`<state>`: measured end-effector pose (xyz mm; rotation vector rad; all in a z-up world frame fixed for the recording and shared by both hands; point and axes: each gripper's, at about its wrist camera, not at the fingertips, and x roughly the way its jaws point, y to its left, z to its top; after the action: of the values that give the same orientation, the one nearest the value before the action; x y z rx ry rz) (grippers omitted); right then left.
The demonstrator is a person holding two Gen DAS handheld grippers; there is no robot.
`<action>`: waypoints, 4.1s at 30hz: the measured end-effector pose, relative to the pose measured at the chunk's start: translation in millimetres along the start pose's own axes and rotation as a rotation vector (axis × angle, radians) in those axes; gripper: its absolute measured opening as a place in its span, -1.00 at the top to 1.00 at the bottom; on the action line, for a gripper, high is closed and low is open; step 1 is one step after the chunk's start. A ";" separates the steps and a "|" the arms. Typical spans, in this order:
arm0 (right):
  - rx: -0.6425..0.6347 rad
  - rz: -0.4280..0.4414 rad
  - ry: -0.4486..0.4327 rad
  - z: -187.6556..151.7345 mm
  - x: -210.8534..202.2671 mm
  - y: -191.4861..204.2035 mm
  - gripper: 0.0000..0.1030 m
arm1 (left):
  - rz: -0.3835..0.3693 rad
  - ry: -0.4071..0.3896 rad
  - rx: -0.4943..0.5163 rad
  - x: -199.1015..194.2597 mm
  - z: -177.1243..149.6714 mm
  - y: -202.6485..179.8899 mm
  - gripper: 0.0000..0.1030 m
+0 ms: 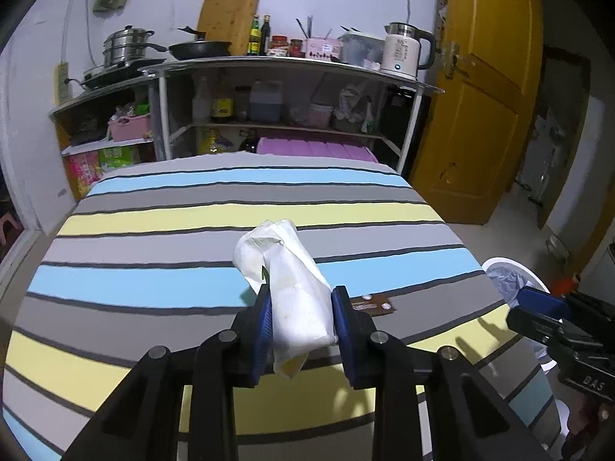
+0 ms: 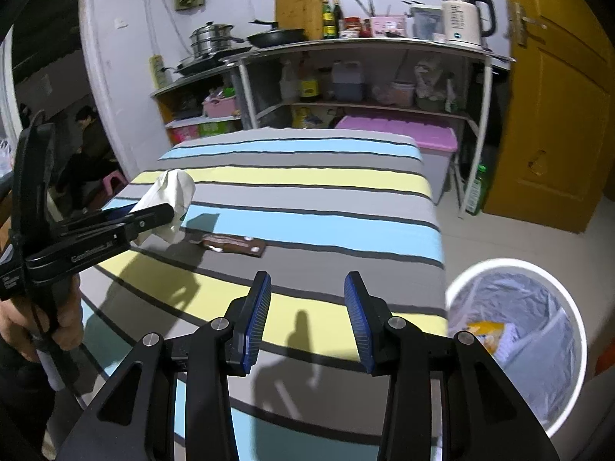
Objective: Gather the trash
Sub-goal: 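Grasp the brown snack stick packet with the right gripper while the left holds the tissue, then carry the tissue and brown packet over the bin and release both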
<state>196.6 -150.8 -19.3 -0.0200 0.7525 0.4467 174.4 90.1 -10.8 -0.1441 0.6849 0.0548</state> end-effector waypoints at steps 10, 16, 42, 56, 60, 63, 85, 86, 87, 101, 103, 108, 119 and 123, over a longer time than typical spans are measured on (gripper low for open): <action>-0.170 0.067 0.067 17.5 54.9 42.6 0.20 | -0.005 -0.020 -0.046 -18.6 -10.5 38.9 0.41; -0.259 0.130 0.119 28.5 99.8 58.3 0.20 | -0.003 -0.011 -0.080 -18.6 -16.7 58.3 0.39; -0.155 0.112 0.158 14.1 75.7 57.3 0.54 | -0.067 0.004 -0.090 -22.1 -26.2 50.4 0.36; -0.022 0.057 0.016 -8.9 -20.1 39.8 0.54 | -0.109 -0.021 -0.031 -56.2 -41.3 -18.1 0.34; -0.013 0.049 -0.011 -13.1 -38.1 36.5 0.54 | -0.112 -0.026 -0.010 -64.4 -42.3 -33.3 0.33; -0.004 0.039 -0.029 -16.1 -49.5 33.1 0.54 | -0.120 -0.029 0.010 -69.4 -43.2 -44.9 0.32; 0.089 -0.099 -0.102 -34.9 -101.5 -31.1 0.54 | -0.228 -0.035 0.107 -64.8 -25.6 -127.9 0.29; 0.095 -0.106 -0.103 -36.2 -102.9 -35.0 0.54 | -0.237 -0.034 0.115 -62.6 -24.0 -134.2 0.29; 0.105 -0.116 -0.104 -37.5 -104.5 -40.7 0.54 | -0.245 -0.033 0.123 -60.7 -23.3 -140.2 0.29; 0.208 -0.217 -0.105 -52.7 -114.5 -104.1 0.54 | -0.333 0.005 0.209 -22.9 -14.3 -213.7 0.28; 0.220 -0.226 -0.101 -54.9 -114.2 -111.4 0.54 | -0.343 0.012 0.218 -16.6 -13.5 -221.8 0.28; 0.247 -0.247 -0.091 -60.3 -112.4 -128.3 0.54 | -0.363 0.032 0.238 -0.7 -13.5 -238.0 0.27; 0.298 -0.275 -0.057 -69.6 -99.4 -157.2 0.54 | -0.383 0.112 0.261 37.5 -23.1 -263.2 0.19; 0.308 -0.280 -0.042 -70.6 -92.2 -164.3 0.54 | -0.395 0.139 0.268 49.6 -22.4 -268.5 0.09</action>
<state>156.7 -347.5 -32.9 0.1701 0.7577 0.0617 225.0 -178.5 -28.6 -0.0237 0.7854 -0.4274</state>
